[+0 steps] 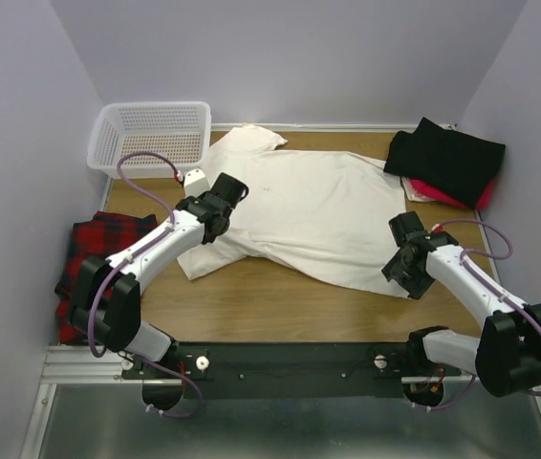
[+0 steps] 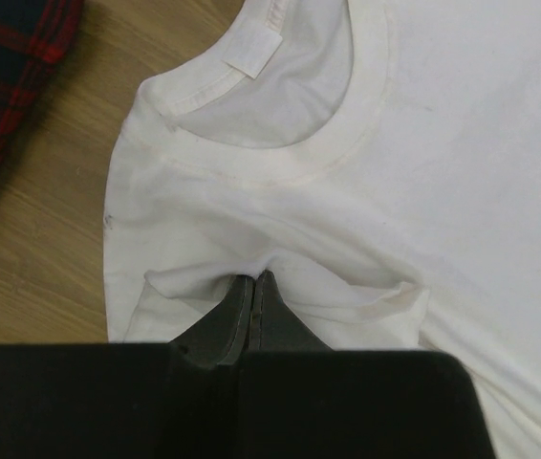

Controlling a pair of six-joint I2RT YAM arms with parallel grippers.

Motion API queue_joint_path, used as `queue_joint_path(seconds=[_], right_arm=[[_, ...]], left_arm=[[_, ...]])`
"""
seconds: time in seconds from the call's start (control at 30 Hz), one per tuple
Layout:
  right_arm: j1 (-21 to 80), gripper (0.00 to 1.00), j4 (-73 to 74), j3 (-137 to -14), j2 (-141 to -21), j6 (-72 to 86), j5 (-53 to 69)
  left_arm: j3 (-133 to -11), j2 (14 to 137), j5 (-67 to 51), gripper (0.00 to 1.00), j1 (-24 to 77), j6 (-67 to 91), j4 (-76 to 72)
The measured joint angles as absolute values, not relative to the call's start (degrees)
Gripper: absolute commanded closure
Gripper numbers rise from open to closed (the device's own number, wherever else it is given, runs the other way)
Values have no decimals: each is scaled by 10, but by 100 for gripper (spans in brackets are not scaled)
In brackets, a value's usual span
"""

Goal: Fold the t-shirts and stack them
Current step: Grap the side of the flattened tshirt closest away from the robot with both arms

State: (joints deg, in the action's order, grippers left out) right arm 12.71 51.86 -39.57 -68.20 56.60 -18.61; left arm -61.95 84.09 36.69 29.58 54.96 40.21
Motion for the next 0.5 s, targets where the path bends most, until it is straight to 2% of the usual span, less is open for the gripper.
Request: queue_joint_path(seconds=[0.27, 0.5], right_arm=[[127, 32, 535, -392, -696, 605, -192], [127, 45, 531, -374, -715, 628, -202]], left_arm=[[-620, 855, 361, 100, 296, 541, 390], [-620, 855, 359, 100, 293, 533, 389]])
